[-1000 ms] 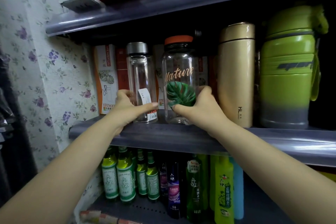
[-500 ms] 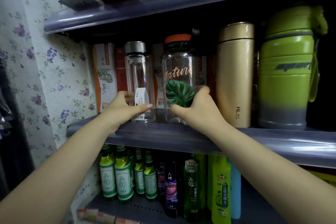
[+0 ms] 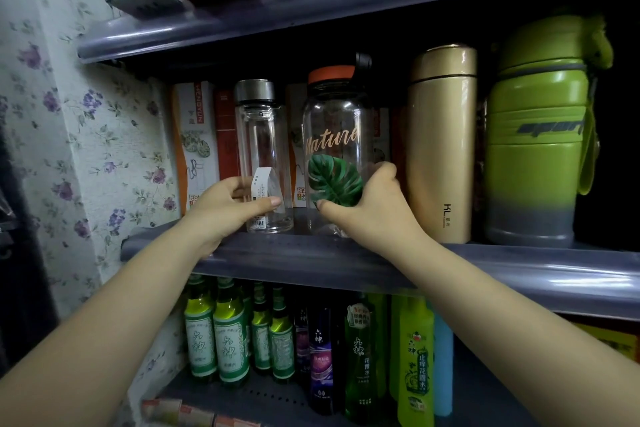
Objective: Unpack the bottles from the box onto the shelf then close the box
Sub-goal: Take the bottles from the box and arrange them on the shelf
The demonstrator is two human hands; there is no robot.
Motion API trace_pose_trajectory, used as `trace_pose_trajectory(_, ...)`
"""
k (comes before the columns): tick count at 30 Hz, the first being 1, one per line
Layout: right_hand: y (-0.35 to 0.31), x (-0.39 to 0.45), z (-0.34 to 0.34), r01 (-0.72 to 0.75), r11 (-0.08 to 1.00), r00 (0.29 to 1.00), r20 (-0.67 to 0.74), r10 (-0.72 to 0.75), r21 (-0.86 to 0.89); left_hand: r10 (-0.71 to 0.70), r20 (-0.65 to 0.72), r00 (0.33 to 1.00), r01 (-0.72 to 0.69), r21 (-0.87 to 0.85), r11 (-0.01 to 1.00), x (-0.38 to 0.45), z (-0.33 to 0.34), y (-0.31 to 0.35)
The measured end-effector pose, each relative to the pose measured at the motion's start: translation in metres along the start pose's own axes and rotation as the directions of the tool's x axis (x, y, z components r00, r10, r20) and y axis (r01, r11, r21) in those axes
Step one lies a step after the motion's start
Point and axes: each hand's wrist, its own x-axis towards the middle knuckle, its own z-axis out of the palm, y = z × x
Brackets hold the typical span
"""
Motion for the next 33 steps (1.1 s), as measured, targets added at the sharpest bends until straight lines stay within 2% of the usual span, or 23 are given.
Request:
trace_pose_trajectory(15, -0.016, -0.010, 0.000, -0.043, 0.990, 0.999, 0.001, 0.044, -0.134, 0.026, 0.004, 1.000, -0.027, 0.208, 0.978, -0.010, -0.007, 0.006)
trace_pose_trajectory(19, -0.018, -0.011, -0.006, -0.050, 0.991, 0.999, 0.009, 0.051, -0.125, 0.110, -0.129, 0.986, -0.089, 0.161, 0.983, -0.028, -0.005, 0.016)
trace_pose_trajectory(22, -0.021, -0.024, -0.014, 0.005, 1.000, 1.000, 0.009, -0.005, -0.026, 0.264, -0.275, 0.925, -0.232, 0.143, 0.962, -0.049, 0.000, 0.014)
trace_pose_trajectory(24, -0.024, -0.040, -0.018, 0.066, 0.997, 0.998, -0.012, -0.065, 0.032, 0.316, -0.307, 0.898, -0.288, 0.133, 0.948, -0.062, 0.001, 0.010)
trace_pose_trajectory(28, -0.028, -0.068, -0.019, 0.237, 0.966, 0.971, -0.060, -0.232, 0.099, 0.317, -0.355, 0.880, -0.315, 0.065, 0.947, -0.081, -0.003, -0.001)
trace_pose_trajectory(33, -0.030, -0.084, 0.006, 0.323, 0.913, 0.939, 0.035, -0.341, 0.248, 0.296, -0.417, 0.860, -0.322, 0.008, 0.947, -0.111, -0.018, -0.012)
